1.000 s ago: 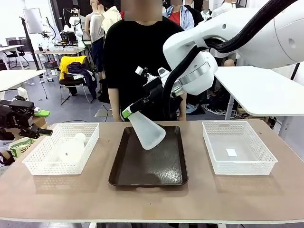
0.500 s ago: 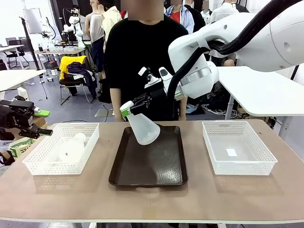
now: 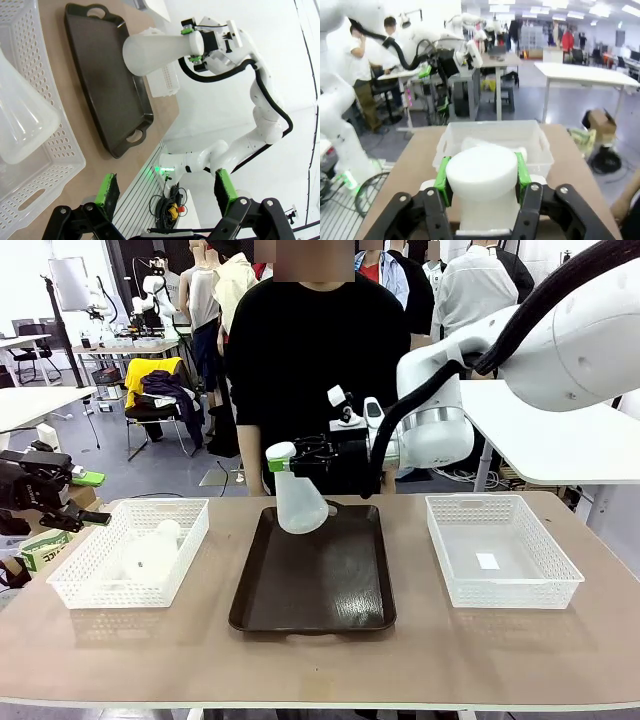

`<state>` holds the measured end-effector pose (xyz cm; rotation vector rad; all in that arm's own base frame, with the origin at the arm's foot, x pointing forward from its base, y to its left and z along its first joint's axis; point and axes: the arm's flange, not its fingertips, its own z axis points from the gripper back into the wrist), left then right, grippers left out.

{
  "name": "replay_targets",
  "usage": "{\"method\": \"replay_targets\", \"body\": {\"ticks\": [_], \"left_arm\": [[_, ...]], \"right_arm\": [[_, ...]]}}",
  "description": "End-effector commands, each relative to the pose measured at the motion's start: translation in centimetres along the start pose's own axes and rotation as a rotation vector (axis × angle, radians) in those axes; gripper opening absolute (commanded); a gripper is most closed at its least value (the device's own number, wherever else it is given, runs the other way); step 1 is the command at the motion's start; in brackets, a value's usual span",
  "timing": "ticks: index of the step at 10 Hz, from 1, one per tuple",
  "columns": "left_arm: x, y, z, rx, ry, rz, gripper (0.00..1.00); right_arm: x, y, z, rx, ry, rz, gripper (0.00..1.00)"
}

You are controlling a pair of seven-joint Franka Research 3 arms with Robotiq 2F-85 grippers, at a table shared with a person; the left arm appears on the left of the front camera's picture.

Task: Prepare the laboratory tools.
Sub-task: Place the picked Big flask upright in the Handle tray as instructed by the person.

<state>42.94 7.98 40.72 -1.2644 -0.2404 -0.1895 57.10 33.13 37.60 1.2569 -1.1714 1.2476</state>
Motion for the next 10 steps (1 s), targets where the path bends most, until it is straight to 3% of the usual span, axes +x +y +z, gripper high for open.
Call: {"method": "replay_targets", "body": {"ticks": [1,6,10], "left_arm": [[-0.1,-0.1,0.3,0.005,0.008,-0.005,1.00],[-0.1,-0.1,0.3,0.005,0.008,-0.005,1.00],[-0.1,-0.1,0.3,0.005,0.008,-0.005,1.00]], "right_arm": [[-2.2,-1.5,0.2,-0.031,-0.097,0.007,0.00],[-7.0,-3.5,0.3,-0.088,-0.154,-0.011,0.00],[-9.0,-3.8,0.4,-0.148,-0.138,-0.034,0.00]]}}
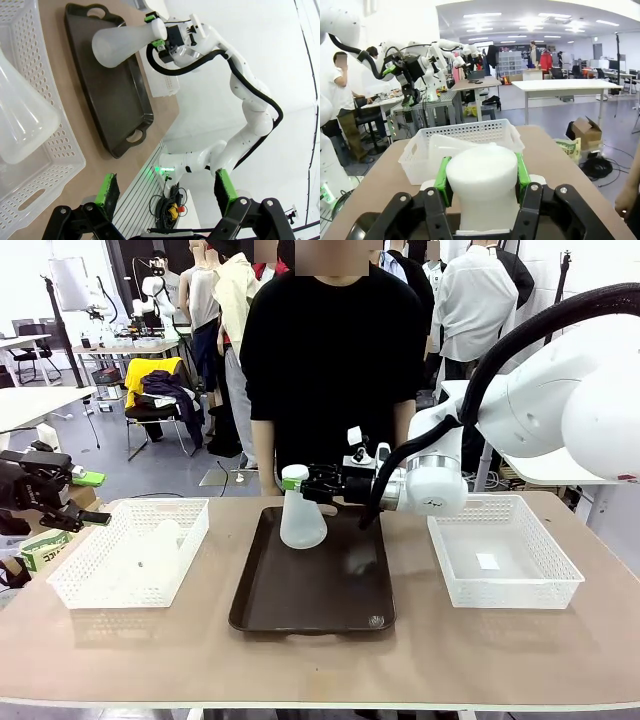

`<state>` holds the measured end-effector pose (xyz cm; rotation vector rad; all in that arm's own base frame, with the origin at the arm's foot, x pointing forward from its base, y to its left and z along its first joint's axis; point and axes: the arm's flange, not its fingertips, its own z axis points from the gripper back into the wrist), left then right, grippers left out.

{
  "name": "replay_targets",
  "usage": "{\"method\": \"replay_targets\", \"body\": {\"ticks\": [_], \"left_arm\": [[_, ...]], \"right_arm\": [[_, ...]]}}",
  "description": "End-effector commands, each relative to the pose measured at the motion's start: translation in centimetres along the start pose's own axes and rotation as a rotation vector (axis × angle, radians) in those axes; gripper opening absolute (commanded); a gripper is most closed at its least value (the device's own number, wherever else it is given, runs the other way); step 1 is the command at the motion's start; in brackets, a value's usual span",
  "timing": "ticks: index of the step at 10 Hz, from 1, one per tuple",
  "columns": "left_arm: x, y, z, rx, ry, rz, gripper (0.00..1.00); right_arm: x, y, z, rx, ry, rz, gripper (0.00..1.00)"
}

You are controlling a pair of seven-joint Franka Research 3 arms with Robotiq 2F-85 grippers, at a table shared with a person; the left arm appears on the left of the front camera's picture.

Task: Prepare the laboratory tools.
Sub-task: Place the picked Big flask upright in the Handle tray as instructed by the person.

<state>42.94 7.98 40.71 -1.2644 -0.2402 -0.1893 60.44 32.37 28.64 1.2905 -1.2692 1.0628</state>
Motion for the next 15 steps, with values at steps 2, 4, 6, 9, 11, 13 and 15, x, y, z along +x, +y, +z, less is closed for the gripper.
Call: {"method": "replay_targets", "body": {"ticks": [2,4,6,9,11,13,15], "left_arm": [[-0.1,-0.1,0.3,0.005,0.008,-0.005,1.00],[-0.1,-0.1,0.3,0.005,0.008,-0.005,1.00],[-0.1,-0.1,0.3,0.005,0.008,-0.005,1.00],[-0.1,-0.1,0.3,0.005,0.008,-0.005,1.00],[-0.1,-0.1,0.3,0.005,0.008,-0.005,1.00],[-0.1,-0.1,0.3,0.005,0.008,-0.005,1.00],[-0.1,-0.1,0.3,0.005,0.008,-0.005,1.00]], "right_arm": [[-0.3,-0.2,-0.5,-0.045,-0.008,0.018,0.33],[-0.2,-0.1,-0.4,-0.058,-0.005,0.019,0.71],[-0.2,0.1,0.0,-0.065,-0.012,0.017,1.00],[-0.3,0.3,0.6,-0.069,-0.014,0.008,1.00],[-0.2,0.7,1.1,-0.057,0.006,0.002,1.00],[-0.2,0.8,1.2,-0.091,-0.004,-0.034,1.00],[-0.4,-0.1,0.9,-0.033,0.014,-0.009,1.00]]}}
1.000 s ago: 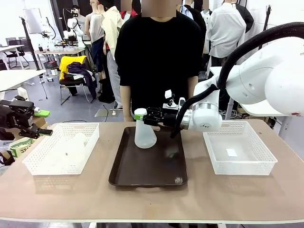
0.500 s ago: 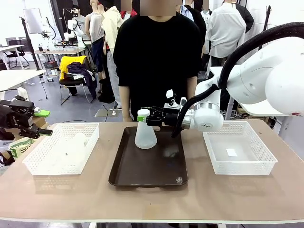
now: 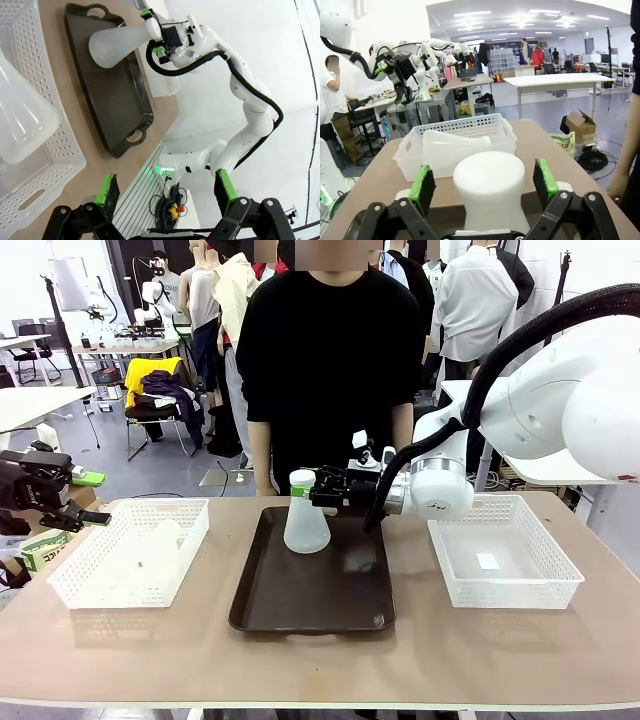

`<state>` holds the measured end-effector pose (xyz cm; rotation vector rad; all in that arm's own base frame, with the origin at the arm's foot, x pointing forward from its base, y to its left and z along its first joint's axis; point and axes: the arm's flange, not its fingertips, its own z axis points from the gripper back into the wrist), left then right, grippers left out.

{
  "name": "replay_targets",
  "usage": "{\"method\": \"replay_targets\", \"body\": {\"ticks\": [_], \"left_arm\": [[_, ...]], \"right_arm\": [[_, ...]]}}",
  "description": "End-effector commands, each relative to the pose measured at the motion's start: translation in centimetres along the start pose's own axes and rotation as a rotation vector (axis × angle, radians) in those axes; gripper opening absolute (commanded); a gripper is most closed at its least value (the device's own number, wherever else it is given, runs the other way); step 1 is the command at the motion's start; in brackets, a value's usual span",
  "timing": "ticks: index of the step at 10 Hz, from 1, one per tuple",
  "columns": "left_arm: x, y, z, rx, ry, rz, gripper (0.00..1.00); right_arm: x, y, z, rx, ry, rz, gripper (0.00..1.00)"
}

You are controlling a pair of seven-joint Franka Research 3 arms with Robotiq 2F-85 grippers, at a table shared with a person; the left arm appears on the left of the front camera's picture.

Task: Prepare the laboratory tools.
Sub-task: Place the picked Big flask upright in the Handle tray as instructed by the person, then pick up the Big flask that the person points to.

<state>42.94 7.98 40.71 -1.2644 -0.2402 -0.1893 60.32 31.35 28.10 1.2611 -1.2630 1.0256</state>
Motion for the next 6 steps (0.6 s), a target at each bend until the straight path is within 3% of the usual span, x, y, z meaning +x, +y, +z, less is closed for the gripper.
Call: {"method": "replay_targets", "body": {"ticks": [1,6], "left_arm": [[-0.13,-0.08,0.25,0.005,0.008,-0.005,1.00],[-0.13,-0.08,0.25,0.005,0.008,-0.005,1.00]], "right_arm": [[0.02,-0.14,-0.19,0.008,0.003,0.008,1.00],[0.02,-0.14,-0.19,0.008,0.003,0.008,1.00]]}}
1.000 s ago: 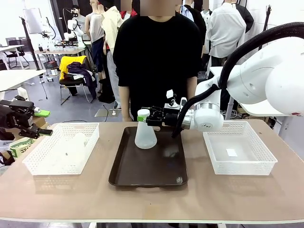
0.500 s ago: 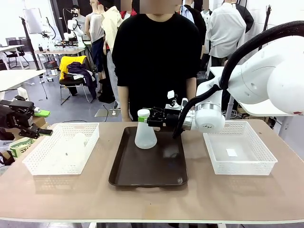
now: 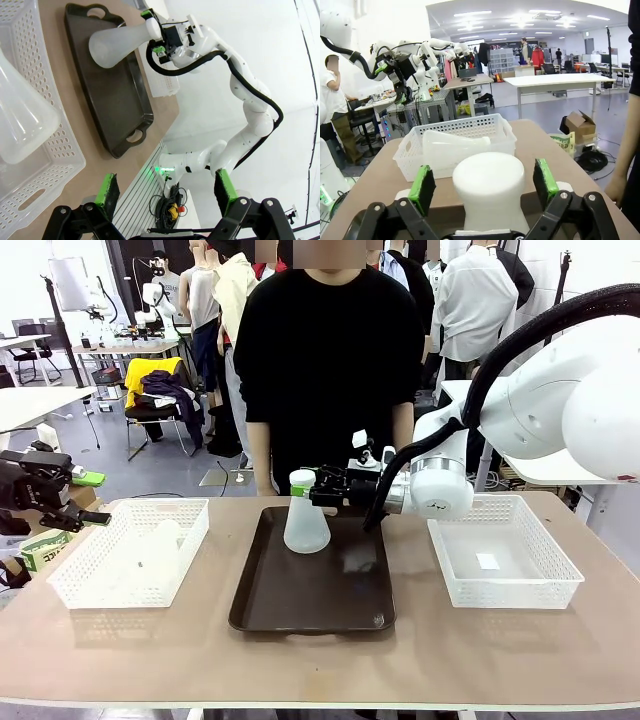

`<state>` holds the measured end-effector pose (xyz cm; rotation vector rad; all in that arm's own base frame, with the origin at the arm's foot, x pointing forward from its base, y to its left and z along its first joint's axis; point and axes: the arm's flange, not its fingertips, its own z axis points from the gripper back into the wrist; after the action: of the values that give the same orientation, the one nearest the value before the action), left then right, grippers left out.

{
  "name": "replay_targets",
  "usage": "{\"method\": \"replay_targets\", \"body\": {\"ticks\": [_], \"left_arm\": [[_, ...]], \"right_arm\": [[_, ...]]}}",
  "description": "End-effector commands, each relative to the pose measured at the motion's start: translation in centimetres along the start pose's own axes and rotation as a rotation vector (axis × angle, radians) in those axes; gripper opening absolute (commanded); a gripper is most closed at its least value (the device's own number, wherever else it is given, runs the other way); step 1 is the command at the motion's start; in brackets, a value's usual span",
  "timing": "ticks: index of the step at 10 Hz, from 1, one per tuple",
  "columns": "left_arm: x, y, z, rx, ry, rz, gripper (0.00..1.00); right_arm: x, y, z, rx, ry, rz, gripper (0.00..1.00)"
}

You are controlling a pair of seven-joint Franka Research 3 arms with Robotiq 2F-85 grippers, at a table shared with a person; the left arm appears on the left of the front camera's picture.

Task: Prepare the laboratory tools.
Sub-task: Pick up the Big flask that the person points to.

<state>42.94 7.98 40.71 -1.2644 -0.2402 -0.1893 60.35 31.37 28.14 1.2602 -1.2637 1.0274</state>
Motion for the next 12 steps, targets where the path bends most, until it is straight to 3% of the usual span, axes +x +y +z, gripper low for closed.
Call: {"method": "replay_targets", "body": {"ticks": [1,5,8,10,12], "left_arm": [[-0.1,-0.1,0.3,0.005,0.008,-0.005,1.00],[-0.1,-0.1,0.3,0.005,0.008,-0.005,1.00],[-0.1,-0.1,0.3,0.005,0.008,-0.005,1.00],[-0.1,-0.1,0.3,0.005,0.008,-0.005,1.00],[-0.1,-0.1,0.3,0.005,0.008,-0.005,1.00]], "right_arm": [[0.0,-0.1,-0.2,0.007,0.003,0.006,1.00],[0.0,0.0,0.0,0.000,0.000,0.000,1.00],[3.3,0.0,2.2,0.025,0.100,-0.038,1.00],[5.3,0.1,5.4,-0.048,0.093,-0.006,1.00],[7.7,1.4,8.4,-0.151,0.167,0.060,1.00]]}}
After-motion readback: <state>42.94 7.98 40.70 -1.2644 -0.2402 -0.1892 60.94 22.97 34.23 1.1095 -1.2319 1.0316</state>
